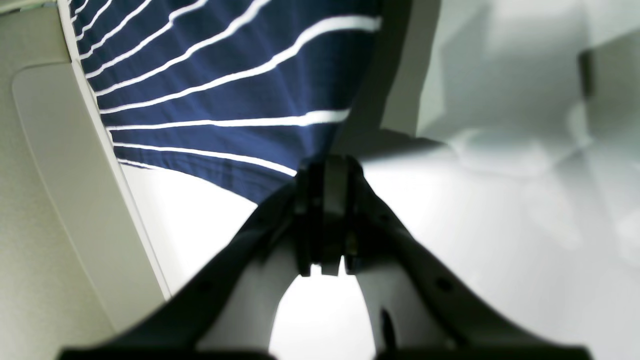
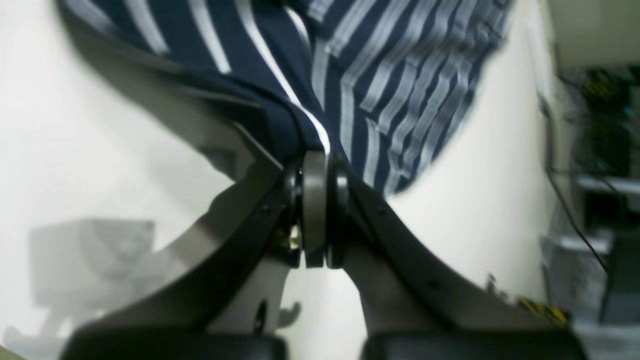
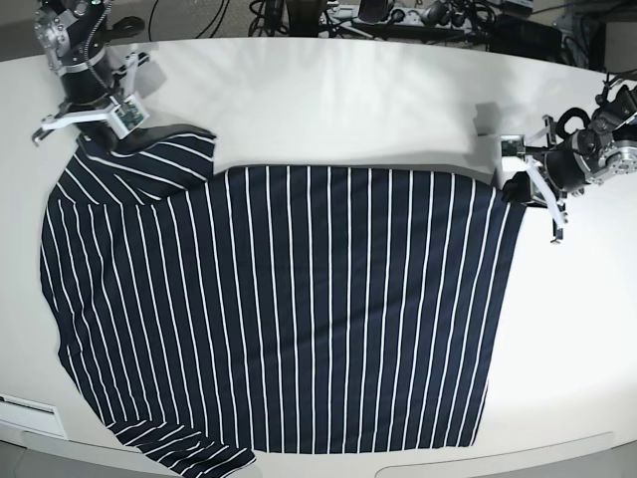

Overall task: Fold the T-shirt properly
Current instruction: 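Pull the grasped collar edge away from the hem with both grippers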

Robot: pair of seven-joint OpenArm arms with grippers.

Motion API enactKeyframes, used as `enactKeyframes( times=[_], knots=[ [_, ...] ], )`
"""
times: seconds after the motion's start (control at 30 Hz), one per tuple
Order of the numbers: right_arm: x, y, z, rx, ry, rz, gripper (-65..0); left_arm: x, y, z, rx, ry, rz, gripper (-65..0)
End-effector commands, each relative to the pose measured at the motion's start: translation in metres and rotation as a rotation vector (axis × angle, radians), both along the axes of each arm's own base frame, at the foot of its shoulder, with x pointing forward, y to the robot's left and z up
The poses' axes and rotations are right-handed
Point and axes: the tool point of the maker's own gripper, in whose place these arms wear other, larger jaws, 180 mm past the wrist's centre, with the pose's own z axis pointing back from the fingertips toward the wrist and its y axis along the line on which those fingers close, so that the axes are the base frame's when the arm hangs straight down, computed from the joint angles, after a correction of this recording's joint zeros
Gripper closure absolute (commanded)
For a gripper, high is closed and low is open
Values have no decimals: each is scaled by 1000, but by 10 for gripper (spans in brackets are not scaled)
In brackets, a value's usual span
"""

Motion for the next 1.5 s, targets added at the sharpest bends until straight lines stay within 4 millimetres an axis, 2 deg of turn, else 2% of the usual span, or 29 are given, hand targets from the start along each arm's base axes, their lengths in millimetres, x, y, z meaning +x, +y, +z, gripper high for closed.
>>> enactKeyframes(
  times=[0.0,0.13,0.3,0.5,0.63,0.77,0.9,1.07,1.2,1.47],
  knots=[
    [3,-5,14,-21,-43,3,0,7,7,14,14,-40,1,0],
    [-13,-16,22,-14,-16,-31,0,-9,3,17,17,-13,-25,0],
    [-43,-20,23,15,75,-62,0,-43,-7,9,5,68,-61,0],
    [-82,-28,11,-7,191,-92,0,-75,-12,4,1,148,-88,0],
    [-109,-35,4,-24,269,-133,0,-88,-10,5,15,175,-104,0],
    [-129,-42,2,-40,316,-179,0,-92,-11,7,17,185,-113,0],
    [-129,-47,4,-52,298,-218,0,-95,-16,13,10,187,-128,0],
    [-139,-48,3,-50,306,-276,0,-101,-20,22,2,210,-111,0],
    [-144,-45,0,-37,323,-286,0,-106,-32,29,-25,214,-130,0],
    [-154,-48,-4,-32,370,-329,0,-109,-41,34,-41,212,-145,0]
  ],
)
